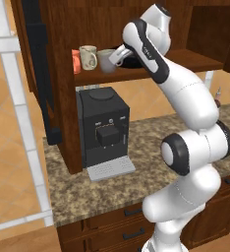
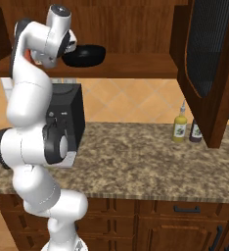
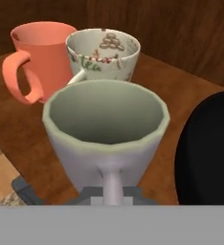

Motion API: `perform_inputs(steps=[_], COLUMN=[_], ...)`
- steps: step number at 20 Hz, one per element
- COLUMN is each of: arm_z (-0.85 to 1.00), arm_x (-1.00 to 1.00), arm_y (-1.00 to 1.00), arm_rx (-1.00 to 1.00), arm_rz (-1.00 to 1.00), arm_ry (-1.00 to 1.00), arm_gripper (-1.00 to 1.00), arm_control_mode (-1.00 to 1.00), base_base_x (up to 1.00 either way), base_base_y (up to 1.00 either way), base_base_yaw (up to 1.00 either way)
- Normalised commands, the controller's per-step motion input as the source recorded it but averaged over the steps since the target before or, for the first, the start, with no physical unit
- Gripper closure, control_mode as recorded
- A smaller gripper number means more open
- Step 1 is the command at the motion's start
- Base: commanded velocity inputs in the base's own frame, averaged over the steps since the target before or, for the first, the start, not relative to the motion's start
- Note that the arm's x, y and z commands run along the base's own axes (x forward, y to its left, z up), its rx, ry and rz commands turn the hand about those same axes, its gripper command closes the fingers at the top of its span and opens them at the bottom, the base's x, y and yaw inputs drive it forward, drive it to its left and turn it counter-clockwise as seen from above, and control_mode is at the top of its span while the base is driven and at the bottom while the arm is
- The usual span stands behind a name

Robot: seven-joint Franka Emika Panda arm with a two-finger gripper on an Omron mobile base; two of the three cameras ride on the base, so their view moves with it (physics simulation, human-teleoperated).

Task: Gather all objects into one cabinet and sort the glasses and bowls to opposite sides.

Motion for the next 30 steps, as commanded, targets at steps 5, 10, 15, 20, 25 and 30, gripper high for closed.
perform_inputs(steps=[5,10,15,20,25,30], arm_z=[-0.08,-0.27,-0.36,-0.21,0.01,0.36], arm_x=[0.48,0.37,-0.07,-0.14,-0.02,-0.09], arm_y=[0.11,0.24,0.05,0.07,-0.01,-0.2], arm_rx=[0.0,0.0,0.0,0.0,0.0,0.0], arm_rz=[-0.07,-0.06,0.0,0.0,-0.02,-0.05], arm_ry=[-0.05,-0.05,0.0,0.0,0.0,0.0], arm_gripper=[1.0,1.0,1.0,-1.0,-1.0,-1.0], arm_control_mode=[-1.0,-1.0,-1.0,-1.0,-1.0,-1.0], base_base_x=[0.0,0.0,0.0,0.0,0.0,0.0], base_base_y=[0.0,0.0,0.0,0.0,0.0,0.0], base_base_yaw=[0.0,0.0,0.0,0.0,0.0,0.0])
